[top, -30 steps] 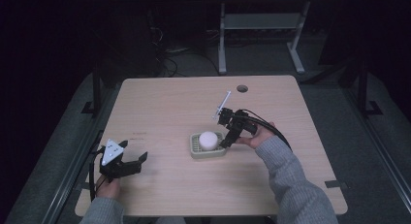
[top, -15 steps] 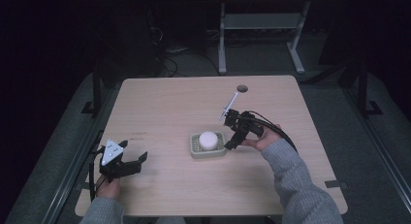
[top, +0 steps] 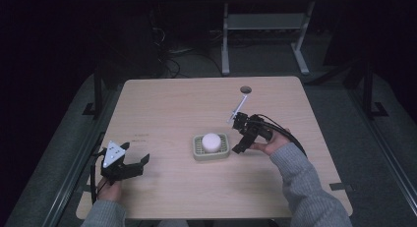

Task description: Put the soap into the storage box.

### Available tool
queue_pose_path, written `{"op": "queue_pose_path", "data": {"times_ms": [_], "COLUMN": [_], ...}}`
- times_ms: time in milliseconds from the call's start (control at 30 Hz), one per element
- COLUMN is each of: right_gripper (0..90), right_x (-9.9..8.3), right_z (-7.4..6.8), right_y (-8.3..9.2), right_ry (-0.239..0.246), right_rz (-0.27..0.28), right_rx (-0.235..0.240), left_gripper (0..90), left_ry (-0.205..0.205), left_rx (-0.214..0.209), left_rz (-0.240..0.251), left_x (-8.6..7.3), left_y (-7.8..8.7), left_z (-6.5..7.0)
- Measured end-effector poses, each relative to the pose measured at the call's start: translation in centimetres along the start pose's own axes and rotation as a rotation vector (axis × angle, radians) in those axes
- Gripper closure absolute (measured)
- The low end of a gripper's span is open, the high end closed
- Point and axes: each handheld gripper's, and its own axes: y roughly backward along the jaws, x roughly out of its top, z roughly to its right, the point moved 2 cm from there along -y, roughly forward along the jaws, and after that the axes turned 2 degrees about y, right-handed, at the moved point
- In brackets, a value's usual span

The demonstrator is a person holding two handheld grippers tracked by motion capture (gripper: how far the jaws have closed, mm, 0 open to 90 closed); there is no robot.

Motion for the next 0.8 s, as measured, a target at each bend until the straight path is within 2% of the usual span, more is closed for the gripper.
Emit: {"op": "queue_pose_path", "data": {"times_ms": [800], "right_gripper": [22.7], "right_x": [-2.6], "right_z": [0.4], "right_y": [0.3], "right_ry": [-0.044], "right_rz": [0.012], "right_rx": [-0.001], "left_gripper": [12.8], "left_ry": [-0.005], "left_rx": [-0.001], "left_rz": [-0.004], "left_x": [0.0], "left_y": [-0.1], "left_z": [0.1]}}
